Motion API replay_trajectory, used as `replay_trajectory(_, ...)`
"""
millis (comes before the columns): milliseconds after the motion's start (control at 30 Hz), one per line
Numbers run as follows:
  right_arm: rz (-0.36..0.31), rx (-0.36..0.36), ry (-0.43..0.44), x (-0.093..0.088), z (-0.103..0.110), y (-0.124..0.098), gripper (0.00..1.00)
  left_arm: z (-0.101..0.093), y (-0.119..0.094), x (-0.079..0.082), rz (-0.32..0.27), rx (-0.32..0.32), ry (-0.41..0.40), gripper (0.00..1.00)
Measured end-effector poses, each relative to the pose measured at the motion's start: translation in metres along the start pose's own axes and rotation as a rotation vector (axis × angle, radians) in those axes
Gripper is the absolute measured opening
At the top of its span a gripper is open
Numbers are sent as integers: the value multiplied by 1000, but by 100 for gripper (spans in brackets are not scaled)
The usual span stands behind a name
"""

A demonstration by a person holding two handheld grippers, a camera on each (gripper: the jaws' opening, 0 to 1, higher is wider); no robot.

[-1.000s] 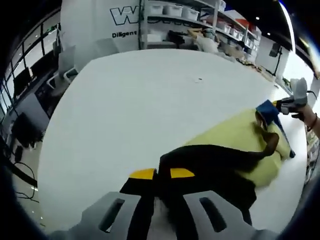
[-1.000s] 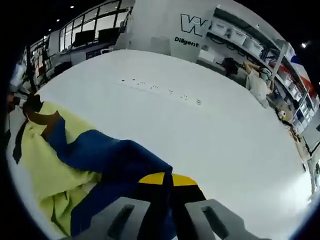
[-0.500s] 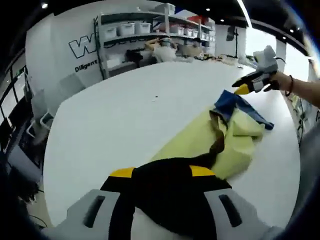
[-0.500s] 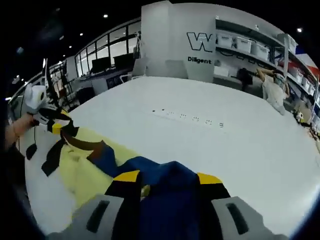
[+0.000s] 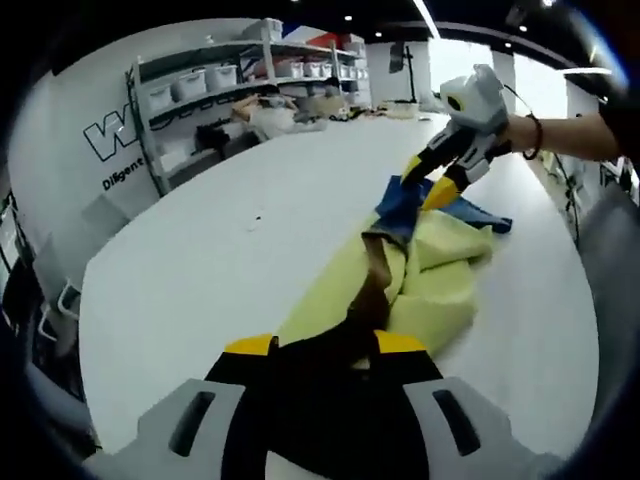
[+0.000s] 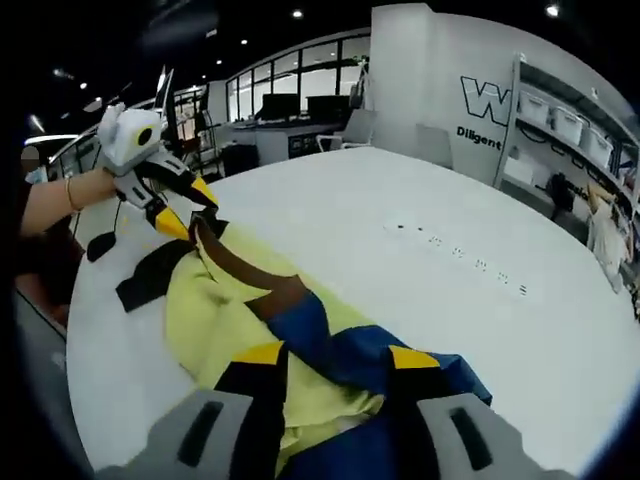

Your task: Fold the garment on the visible template until the final outline fits inside the template.

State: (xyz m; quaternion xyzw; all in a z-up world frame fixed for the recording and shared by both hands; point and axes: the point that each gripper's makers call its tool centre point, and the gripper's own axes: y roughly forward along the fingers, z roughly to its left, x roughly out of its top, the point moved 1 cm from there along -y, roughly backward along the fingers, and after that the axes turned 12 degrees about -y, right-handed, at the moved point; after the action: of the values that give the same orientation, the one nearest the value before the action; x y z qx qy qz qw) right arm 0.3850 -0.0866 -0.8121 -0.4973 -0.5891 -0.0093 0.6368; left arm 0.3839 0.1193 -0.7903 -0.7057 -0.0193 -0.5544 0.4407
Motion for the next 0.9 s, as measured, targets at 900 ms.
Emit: replay_trajectory(900,7,-53,-36,18,-22,-5,0,24,7,13,28,48,-41,7)
